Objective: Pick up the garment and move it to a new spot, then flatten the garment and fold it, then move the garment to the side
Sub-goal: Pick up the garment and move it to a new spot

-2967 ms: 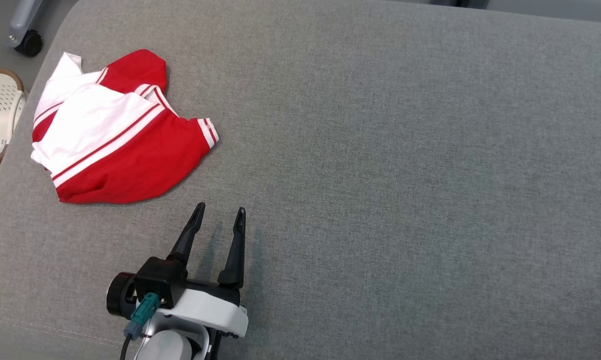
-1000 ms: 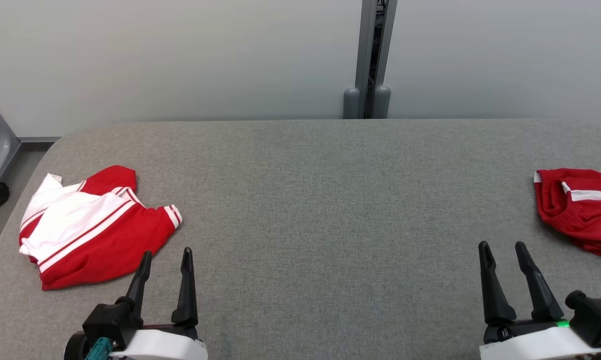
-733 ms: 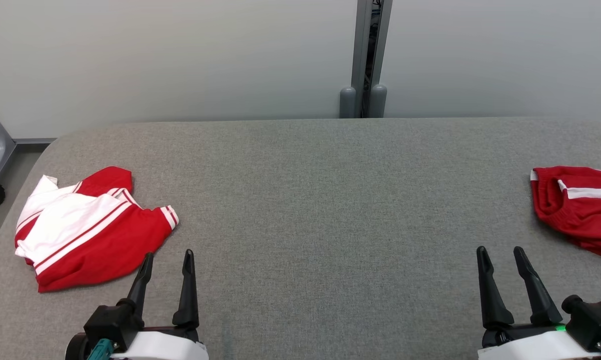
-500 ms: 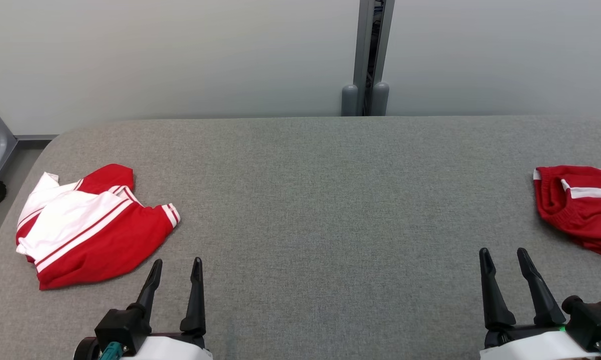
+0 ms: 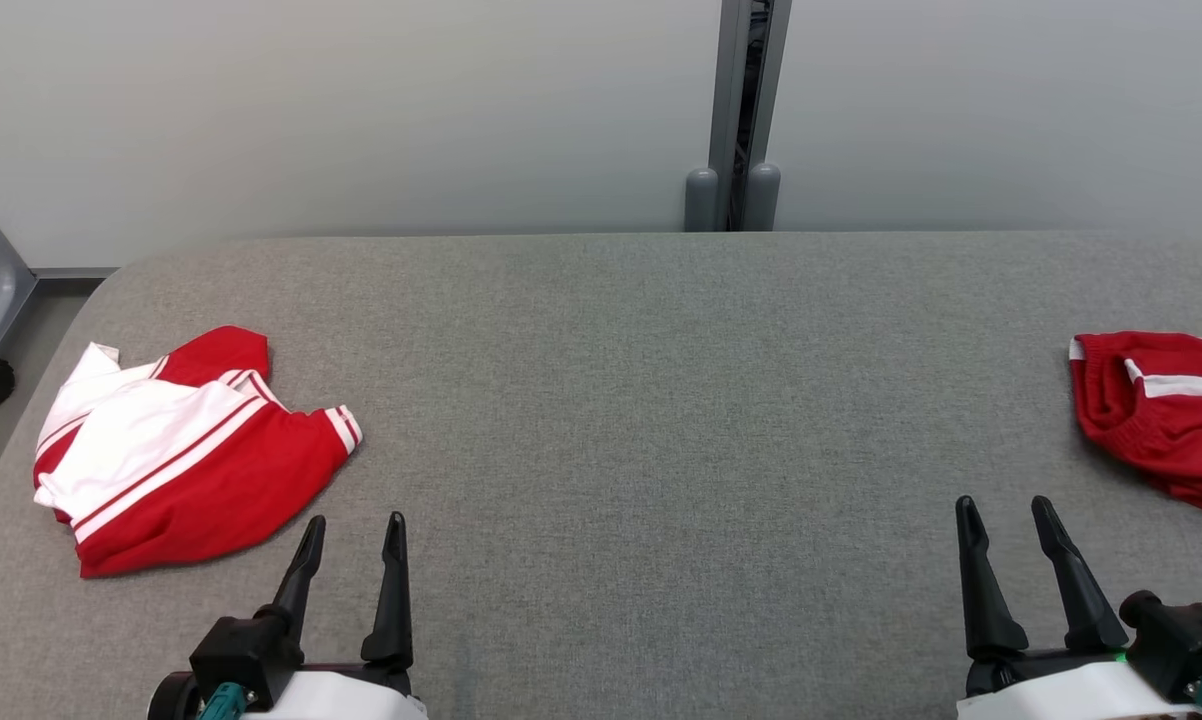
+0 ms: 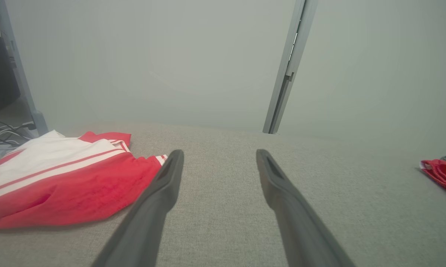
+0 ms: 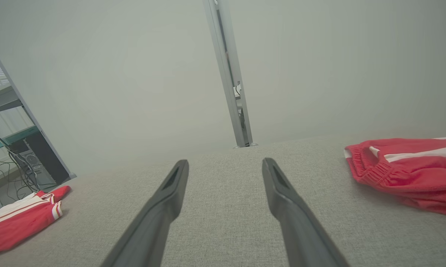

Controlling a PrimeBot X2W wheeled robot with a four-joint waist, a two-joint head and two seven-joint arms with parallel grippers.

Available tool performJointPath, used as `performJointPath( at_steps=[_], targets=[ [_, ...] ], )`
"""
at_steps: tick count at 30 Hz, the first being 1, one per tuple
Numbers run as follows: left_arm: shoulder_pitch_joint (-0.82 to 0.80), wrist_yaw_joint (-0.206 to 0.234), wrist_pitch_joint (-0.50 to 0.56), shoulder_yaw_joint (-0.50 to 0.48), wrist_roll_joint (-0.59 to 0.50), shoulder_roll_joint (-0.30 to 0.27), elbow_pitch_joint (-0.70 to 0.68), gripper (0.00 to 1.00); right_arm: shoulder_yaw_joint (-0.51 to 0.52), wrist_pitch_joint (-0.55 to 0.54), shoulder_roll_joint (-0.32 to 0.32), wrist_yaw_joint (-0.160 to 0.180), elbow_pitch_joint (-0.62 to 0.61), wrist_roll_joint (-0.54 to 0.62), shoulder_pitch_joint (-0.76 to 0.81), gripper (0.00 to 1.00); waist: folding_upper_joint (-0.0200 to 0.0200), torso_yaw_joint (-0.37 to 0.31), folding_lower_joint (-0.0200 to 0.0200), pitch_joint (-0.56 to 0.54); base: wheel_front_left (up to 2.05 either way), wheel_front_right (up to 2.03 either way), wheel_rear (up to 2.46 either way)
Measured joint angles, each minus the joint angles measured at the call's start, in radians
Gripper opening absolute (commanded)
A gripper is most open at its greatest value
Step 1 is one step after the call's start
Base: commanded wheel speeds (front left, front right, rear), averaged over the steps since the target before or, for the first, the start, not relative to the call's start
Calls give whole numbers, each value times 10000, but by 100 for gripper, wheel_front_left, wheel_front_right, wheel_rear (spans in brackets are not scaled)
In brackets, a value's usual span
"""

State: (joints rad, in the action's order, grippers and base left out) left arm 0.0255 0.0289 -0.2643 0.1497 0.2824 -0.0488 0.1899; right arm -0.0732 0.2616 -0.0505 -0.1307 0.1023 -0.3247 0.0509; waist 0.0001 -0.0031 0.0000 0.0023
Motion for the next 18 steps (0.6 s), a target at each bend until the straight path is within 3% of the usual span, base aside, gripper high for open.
performJointPath(
  at_steps=[8,18],
  targets=[
    [-119,0,0,63,0,-2,-12,100,-115,0,6,0,31,-58,10,100,0,559,0,75,0,0,0],
    [-152,-2,2,-130,15,-2,-272,100,-558,0,23,0,-46,-75,-23,100,0,2145,0,289,0,0,0]
  ],
)
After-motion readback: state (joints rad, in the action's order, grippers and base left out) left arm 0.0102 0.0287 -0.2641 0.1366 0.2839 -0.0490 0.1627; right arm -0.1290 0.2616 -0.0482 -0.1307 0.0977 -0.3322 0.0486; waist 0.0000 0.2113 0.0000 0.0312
